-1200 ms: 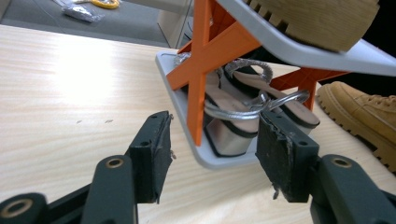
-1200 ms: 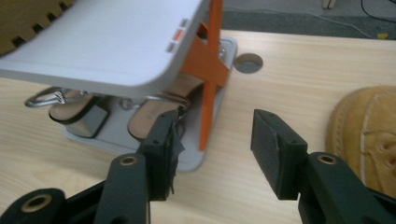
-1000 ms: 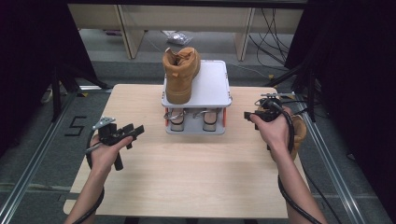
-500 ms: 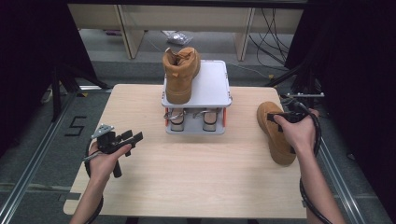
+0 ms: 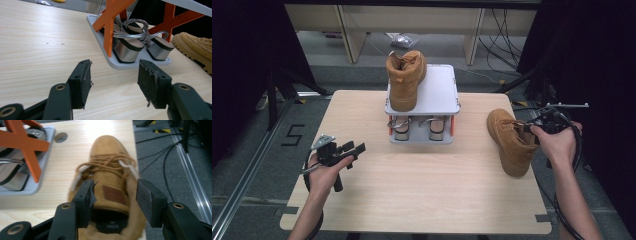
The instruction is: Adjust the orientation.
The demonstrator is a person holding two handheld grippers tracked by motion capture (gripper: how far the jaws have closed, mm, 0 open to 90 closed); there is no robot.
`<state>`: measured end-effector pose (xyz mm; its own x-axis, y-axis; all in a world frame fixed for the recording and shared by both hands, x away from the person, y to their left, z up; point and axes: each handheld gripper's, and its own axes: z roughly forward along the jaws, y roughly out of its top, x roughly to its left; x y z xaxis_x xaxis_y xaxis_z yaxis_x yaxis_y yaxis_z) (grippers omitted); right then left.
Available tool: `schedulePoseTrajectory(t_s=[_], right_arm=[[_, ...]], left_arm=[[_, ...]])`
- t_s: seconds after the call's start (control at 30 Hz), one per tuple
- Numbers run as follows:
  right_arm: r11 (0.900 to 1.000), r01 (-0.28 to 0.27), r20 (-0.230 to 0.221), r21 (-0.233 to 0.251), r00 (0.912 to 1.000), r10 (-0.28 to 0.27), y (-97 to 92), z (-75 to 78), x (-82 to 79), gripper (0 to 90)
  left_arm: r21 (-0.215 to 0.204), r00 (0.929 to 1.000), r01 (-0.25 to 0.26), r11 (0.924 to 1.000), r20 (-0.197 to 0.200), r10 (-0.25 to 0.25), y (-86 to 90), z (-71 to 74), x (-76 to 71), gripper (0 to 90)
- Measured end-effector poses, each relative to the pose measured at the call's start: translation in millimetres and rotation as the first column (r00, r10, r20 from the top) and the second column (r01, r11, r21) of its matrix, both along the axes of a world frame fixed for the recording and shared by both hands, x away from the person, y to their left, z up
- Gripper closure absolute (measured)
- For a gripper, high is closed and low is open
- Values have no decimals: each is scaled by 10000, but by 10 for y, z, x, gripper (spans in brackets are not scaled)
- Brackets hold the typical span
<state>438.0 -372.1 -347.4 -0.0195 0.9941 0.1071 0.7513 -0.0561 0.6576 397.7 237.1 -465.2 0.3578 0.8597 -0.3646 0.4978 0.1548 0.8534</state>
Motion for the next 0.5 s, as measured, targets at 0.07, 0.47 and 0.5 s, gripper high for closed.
schedulePoseTrajectory(t_s=[0.07,0.47,0.5], right_arm=[[9994,340,-115,94,9994,-339,-39,-2,-16,498],[9949,917,-1585,411,9838,-841,-211,-234,71,483],[9941,951,-1865,531,9789,-837,-211,-288,102,483]], left_arm=[[17,10000,20,10000,-15,-20,-8,-2,-3,432],[-73,10000,32,10000,-76,-33,-22,-23,-4,433],[-114,9999,31,9999,-105,-33,-27,-27,-6,433]])
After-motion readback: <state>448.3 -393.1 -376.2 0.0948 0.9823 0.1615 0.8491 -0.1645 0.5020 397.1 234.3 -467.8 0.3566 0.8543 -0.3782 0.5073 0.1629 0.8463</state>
